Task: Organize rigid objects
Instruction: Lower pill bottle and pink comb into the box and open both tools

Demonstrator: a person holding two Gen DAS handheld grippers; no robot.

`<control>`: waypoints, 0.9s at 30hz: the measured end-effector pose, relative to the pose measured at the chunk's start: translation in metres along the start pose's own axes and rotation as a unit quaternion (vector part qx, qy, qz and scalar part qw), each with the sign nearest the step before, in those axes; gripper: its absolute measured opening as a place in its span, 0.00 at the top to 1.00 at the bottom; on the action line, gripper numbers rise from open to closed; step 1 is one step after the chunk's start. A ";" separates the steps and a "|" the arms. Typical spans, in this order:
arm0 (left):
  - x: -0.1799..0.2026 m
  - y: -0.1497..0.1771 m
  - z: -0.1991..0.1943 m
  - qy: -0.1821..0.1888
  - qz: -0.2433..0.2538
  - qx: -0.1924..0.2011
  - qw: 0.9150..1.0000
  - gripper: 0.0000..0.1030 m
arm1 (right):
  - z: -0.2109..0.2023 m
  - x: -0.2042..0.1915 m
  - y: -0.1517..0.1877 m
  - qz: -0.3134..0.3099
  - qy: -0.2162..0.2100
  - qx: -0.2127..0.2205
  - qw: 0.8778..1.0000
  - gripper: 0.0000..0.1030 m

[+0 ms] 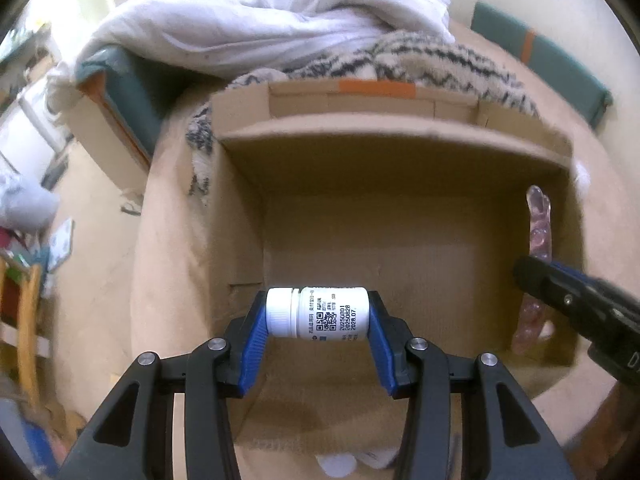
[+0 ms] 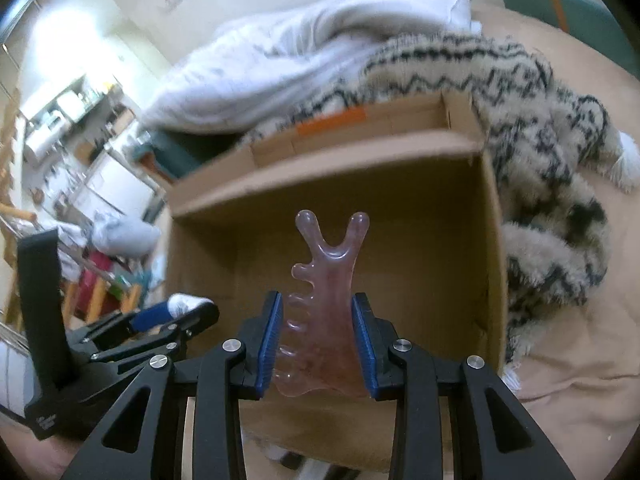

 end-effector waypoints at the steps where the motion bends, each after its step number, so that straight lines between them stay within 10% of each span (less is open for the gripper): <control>1: 0.003 0.002 0.004 -0.007 0.010 0.000 1.000 0.58 | 0.005 0.003 0.002 0.000 0.005 -0.008 1.000 0.65; 20: 0.012 0.008 0.022 -0.016 0.028 -0.018 0.999 0.58 | 0.036 0.032 0.017 0.012 0.077 -0.060 0.995 0.64; 27: 0.012 0.009 0.018 -0.001 0.027 -0.020 0.999 0.55 | 0.028 0.021 0.012 0.008 0.047 -0.038 0.998 0.38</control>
Point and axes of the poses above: each gripper's, at about its wrist camera, not at the fingertips, and z roughly the way its jaws point, x to its right, y to its underside, the point moved 5 cm from there along z, roughly the way its jaws point, and after that the axes turned 12 degrees about -y, right-handed, at the moved point
